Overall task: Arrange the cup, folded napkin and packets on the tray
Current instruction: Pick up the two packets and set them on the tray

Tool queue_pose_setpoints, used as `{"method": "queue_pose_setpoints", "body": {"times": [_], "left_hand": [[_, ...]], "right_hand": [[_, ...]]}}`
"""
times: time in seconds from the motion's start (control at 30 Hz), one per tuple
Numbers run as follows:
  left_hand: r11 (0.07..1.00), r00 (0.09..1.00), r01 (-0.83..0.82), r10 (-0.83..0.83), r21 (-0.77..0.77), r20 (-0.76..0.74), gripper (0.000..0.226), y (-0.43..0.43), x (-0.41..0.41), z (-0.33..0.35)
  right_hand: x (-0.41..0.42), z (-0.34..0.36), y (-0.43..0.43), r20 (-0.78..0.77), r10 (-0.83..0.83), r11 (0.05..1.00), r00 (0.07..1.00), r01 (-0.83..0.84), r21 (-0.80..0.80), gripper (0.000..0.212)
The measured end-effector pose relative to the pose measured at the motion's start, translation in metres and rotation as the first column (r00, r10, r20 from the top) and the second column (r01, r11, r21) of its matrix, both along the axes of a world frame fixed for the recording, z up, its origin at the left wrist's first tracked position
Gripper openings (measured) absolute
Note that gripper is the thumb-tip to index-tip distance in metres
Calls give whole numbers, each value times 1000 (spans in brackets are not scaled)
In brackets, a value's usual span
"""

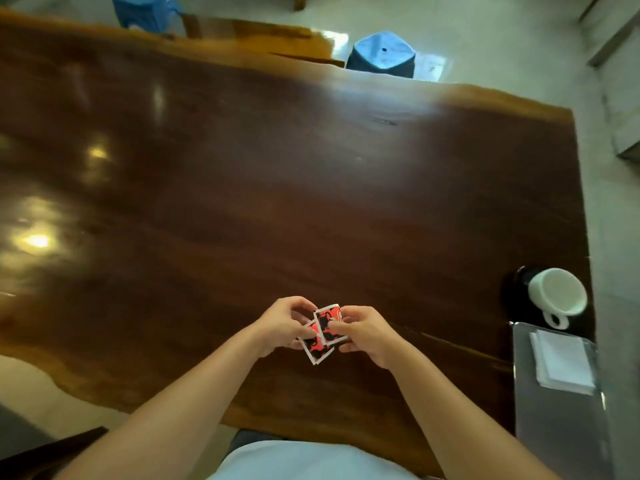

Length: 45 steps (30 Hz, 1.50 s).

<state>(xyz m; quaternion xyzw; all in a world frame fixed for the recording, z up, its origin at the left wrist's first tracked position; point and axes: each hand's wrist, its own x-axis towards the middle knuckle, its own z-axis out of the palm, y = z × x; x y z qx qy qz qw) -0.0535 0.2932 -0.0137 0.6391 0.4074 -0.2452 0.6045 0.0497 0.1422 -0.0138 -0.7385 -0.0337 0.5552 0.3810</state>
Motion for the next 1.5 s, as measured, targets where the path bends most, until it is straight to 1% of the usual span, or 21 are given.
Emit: {"method": "queue_pose_setpoints", "body": {"times": [0.07,0.2,0.23,0.37,0.43,0.57,0.63,0.7,0.77,0.83,0.87,0.97,1.07,1.17,1.23,1.3,1.33,1.37,1.4,1.43,1.5], "left_hand": [[997,998,-33,37,-66,59,46,-33,11,14],[990,992,-74,86,-119,98,48,-109,31,30],[987,989,-89,104,-135,107,48,-129,36,32],[984,980,-89,114,-157,162,45,-198,60,36],[982,977,-101,128,-161,169,42,-229,74,34],[958,965,-156,200,-240,170,31,-286,106,29],[962,968,-116,165,-249,187,24,-314,117,27],[979,977,-3,46,-202,210,25,-339,126,24],[987,979,88,-61,-133,192,27,-360,134,23],[991,988,97,-84,-94,130,30,-374,142,21],[991,992,91,-81,-95,100,32,-379,146,20],[989,991,134,-133,-61,18,36,-387,154,16],[985,992,126,-126,-119,3,35,-396,157,12],[977,999,50,-53,-207,-6,39,-405,162,10],[959,998,-42,30,-280,-47,38,-410,164,9],[927,989,-136,109,-350,-96,30,-414,168,8],[907,981,-188,156,-378,-114,27,-415,170,8],[888,971,-239,207,-392,-123,25,-416,173,7],[873,958,-285,258,-395,-122,24,-417,177,7],[871,950,-313,294,-379,-109,23,-418,180,6],[897,955,-294,293,-330,-55,19,-419,189,5]], "right_hand": [[5,13,-36,-3,-57,997,998,57,57,14],[20,35,-112,18,-220,967,975,216,132,14],[26,40,-131,8,-228,964,974,225,140,13],[42,47,-206,-11,-127,984,992,128,126,18],[47,45,-239,0,-160,978,987,158,138,20],[55,41,-293,64,-301,944,951,288,159,21],[58,38,-316,98,-341,934,935,326,146,21],[60,34,-336,126,-369,927,921,355,117,17],[61,31,-354,158,-415,909,896,404,101,18],[62,26,-371,159,-488,873,858,477,104,22],[63,24,-379,135,-527,850,839,515,114,23],[65,19,-399,7,-656,749,755,650,133,29],[71,15,-414,-87,-706,689,703,710,145,33],[83,14,-425,-105,-709,679,697,715,164,34],[90,12,-429,-138,-756,614,640,767,188,33],[98,11,-431,-186,-801,534,569,820,208,30],[101,11,-431,-207,-806,515,555,829,217,29],[104,11,-430,-215,-798,523,564,824,221,28],[107,12,-430,-206,-775,559,598,800,218,27],[109,11,-429,-185,-737,618,650,759,205,27],[115,11,-428,-134,-619,758,774,634,154,27]]}}
